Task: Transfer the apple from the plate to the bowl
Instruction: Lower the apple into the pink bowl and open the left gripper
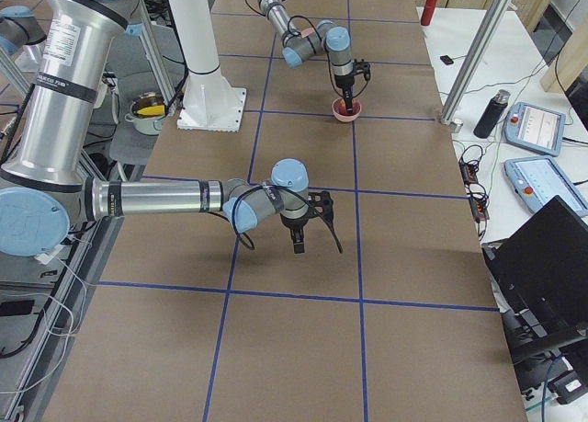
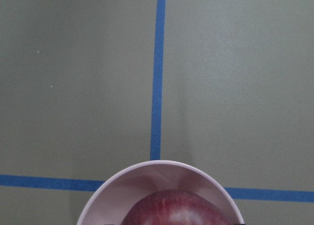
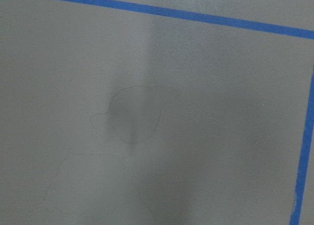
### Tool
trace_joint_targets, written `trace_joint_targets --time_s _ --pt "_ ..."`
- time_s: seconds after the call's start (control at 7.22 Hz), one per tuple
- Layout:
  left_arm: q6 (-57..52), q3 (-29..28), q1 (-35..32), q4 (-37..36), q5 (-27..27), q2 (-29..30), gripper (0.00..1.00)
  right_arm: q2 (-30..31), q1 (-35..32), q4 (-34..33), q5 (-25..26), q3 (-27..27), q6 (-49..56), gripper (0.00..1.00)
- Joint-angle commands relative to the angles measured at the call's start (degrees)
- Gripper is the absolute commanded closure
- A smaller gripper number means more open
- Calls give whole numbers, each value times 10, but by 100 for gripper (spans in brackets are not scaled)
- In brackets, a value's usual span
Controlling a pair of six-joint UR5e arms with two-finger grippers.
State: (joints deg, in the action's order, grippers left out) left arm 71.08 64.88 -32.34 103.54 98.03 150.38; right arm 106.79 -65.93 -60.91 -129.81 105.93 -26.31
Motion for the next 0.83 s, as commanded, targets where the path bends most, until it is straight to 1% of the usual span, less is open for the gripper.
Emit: trace_joint_targets --time_s 0.0,0.14,0.28,0.42,0.55,0.69 --pt "-2 2 1 4 -3 -5 2 -2 0 0 0 -2 -1 0" --pt "-2 3 1 4 -4 -10 2 -2 0 0 0 -2 -1 0" --pt "-3 17 0 2 -12 -15 2 -2 0 0 0 -2 -1 0" --pt "-5 80 -2 -3 -9 -55 2 -3 0 0 0 -2 -1 0" --pt "-24 189 -11 -26 -6 -132 2 -5 0 0 1 -2 -1 0" --pt "-102 337 -22 -97 -4 -226 2 -6 0 0 1 -2 -1 0"
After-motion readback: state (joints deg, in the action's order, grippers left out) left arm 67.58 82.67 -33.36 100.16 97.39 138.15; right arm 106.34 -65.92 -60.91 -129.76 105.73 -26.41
